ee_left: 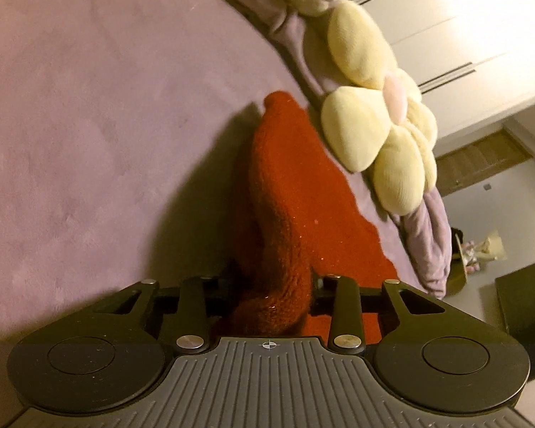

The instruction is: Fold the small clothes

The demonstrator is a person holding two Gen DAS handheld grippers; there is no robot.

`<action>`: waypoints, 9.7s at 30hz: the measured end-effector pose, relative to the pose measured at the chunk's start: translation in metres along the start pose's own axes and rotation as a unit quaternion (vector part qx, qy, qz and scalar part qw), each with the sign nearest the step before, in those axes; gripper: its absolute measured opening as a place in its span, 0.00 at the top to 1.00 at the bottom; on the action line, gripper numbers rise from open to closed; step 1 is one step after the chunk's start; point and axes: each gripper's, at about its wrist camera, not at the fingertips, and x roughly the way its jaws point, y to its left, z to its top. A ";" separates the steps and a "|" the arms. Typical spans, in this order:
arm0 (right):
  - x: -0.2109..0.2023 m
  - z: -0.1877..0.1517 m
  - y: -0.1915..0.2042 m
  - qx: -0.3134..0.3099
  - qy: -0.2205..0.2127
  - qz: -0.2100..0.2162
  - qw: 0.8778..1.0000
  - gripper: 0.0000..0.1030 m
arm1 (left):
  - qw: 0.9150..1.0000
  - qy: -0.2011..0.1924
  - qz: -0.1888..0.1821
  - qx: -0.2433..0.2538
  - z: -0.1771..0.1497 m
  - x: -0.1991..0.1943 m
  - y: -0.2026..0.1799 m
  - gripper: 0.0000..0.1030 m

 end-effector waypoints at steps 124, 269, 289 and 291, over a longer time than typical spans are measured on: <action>-0.046 0.006 -0.168 0.150 -0.071 -0.075 0.983 0.76 | 0.931 0.089 0.075 0.347 -0.177 0.065 -0.179 0.08; -0.026 -0.108 -0.254 0.630 -0.036 0.242 0.737 0.82 | 0.937 0.097 0.154 0.298 -0.176 0.088 -0.171 0.01; 0.036 -0.053 -0.319 0.455 0.057 0.215 0.862 0.04 | 0.978 0.167 -0.078 0.095 -0.084 0.142 -0.140 0.02; 0.045 -0.053 -0.321 0.462 0.052 0.242 0.852 0.04 | 0.978 0.165 -0.088 0.098 -0.080 0.152 -0.143 0.08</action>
